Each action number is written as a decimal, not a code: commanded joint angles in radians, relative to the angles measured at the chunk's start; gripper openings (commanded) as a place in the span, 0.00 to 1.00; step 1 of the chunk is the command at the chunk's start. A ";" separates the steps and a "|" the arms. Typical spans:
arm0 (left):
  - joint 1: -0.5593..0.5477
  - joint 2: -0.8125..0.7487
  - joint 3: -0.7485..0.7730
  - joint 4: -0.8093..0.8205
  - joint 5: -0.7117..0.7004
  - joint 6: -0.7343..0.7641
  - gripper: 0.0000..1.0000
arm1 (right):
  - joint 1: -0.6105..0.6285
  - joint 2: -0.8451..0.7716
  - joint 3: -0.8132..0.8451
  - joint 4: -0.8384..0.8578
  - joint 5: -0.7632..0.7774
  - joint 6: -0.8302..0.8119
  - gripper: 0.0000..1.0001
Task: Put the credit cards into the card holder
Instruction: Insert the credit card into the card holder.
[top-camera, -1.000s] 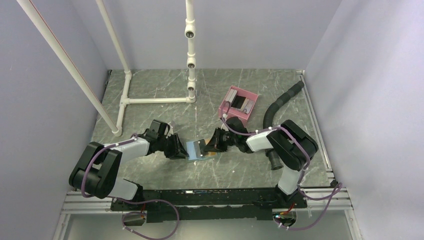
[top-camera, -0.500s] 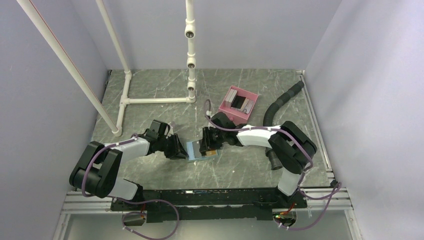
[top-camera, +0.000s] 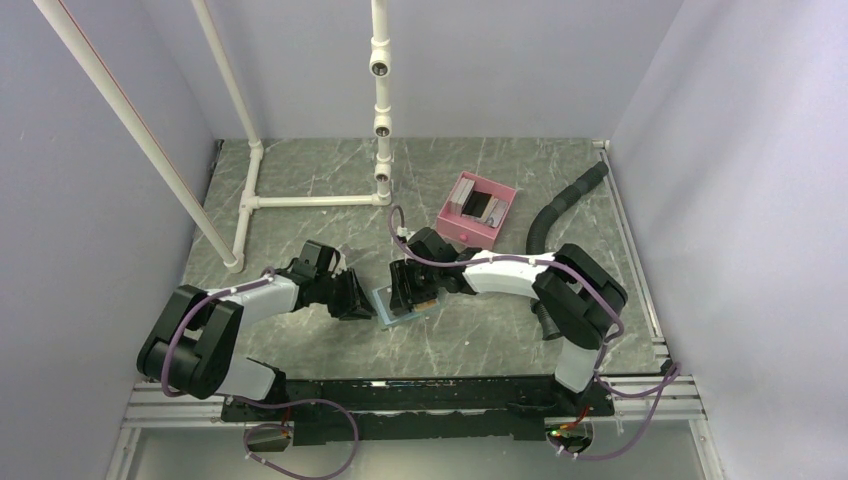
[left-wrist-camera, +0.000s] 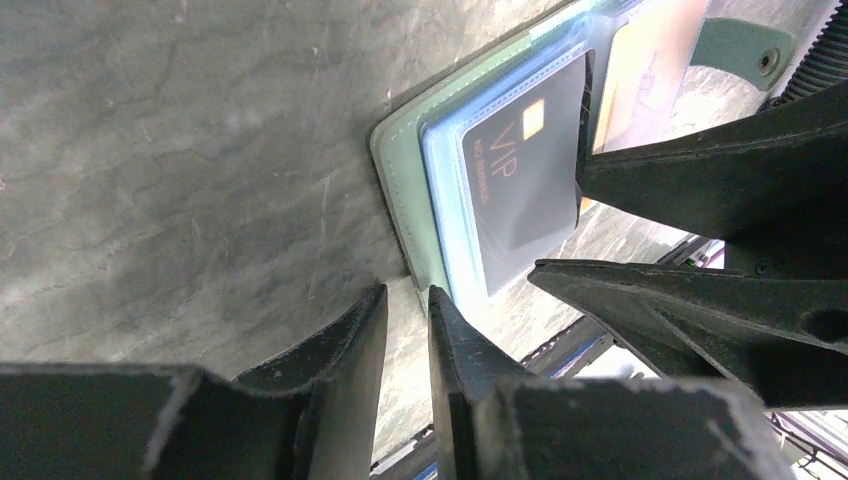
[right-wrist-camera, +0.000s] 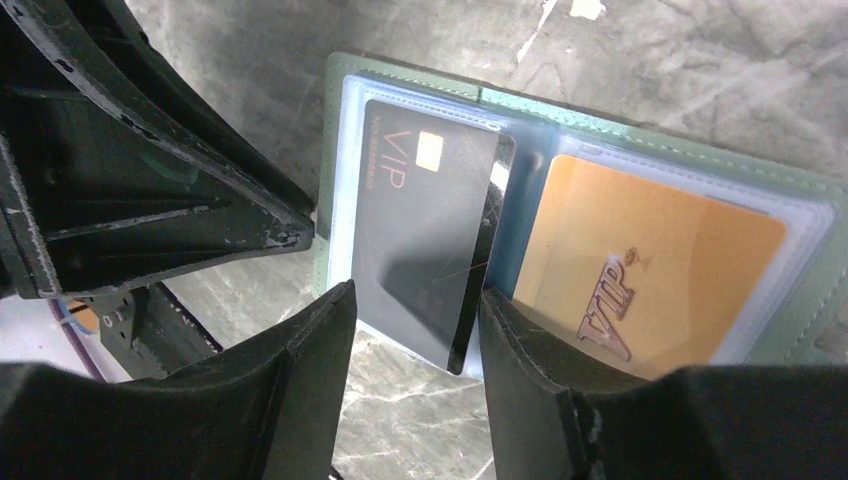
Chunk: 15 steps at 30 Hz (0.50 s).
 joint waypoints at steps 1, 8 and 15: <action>-0.005 -0.002 -0.014 -0.026 -0.041 0.023 0.29 | -0.003 -0.027 -0.008 -0.046 0.040 -0.019 0.51; -0.004 0.013 -0.016 -0.004 -0.022 0.018 0.28 | 0.026 0.055 0.051 0.051 -0.065 0.034 0.45; -0.002 -0.029 0.005 -0.078 -0.051 0.042 0.30 | 0.020 -0.041 0.038 -0.081 0.070 -0.016 0.54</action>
